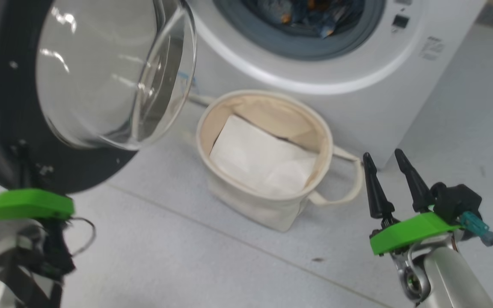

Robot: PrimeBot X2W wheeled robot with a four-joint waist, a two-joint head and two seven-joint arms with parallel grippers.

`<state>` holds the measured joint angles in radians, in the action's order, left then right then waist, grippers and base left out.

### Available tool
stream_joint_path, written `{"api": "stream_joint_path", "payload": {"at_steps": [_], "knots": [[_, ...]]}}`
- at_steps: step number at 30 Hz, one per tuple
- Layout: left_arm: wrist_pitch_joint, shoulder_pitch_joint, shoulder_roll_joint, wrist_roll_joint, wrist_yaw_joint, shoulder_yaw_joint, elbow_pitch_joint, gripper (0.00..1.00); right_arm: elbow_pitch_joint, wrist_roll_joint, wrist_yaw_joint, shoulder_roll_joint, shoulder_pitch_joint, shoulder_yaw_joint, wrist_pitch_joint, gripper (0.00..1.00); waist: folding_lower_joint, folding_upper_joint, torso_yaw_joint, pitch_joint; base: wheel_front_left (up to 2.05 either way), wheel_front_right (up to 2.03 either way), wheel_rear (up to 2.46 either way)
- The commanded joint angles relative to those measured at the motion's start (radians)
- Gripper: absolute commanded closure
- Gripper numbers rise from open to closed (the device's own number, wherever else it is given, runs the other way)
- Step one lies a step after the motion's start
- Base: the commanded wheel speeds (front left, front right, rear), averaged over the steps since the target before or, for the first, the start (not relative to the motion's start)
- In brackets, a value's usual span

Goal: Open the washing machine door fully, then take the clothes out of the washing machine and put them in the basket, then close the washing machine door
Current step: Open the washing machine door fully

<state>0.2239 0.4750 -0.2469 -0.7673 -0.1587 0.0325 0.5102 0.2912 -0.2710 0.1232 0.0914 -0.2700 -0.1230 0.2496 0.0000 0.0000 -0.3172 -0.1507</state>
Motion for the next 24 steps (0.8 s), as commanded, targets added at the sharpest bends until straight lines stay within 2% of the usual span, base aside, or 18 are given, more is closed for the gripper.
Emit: {"api": "stream_joint_path", "payload": {"at_steps": [1,5,14,24], "knots": [[0.018,0.058,-0.06,-0.005,0.002,-0.06,-0.015,1.0,-0.041,0.013,0.008,0.004,-0.046,-0.027,0.012,0.0,0.0,0.0,-0.025,-0.036,0.0,0.0,0.0],[0.03,0.108,-0.077,-0.019,0.02,-0.109,0.029,1.0,-0.06,0.026,0.008,0.013,-0.065,-0.027,0.012,0.0,0.0,0.0,-0.051,-0.093,0.0,0.0,0.0],[0.037,0.228,-0.076,-0.019,0.093,-0.177,0.15,1.0,-0.106,0.06,0.008,0.033,-0.099,-0.022,-0.012,0.0,0.0,0.0,-0.098,-0.218,0.0,0.0,0.0],[0.038,0.365,0.027,0.047,0.18,-0.204,0.265,1.0,-0.211,0.107,0.008,0.07,-0.056,0.061,-0.069,0.0,0.0,0.0,-0.215,-0.324,0.0,0.0,0.0]]}}
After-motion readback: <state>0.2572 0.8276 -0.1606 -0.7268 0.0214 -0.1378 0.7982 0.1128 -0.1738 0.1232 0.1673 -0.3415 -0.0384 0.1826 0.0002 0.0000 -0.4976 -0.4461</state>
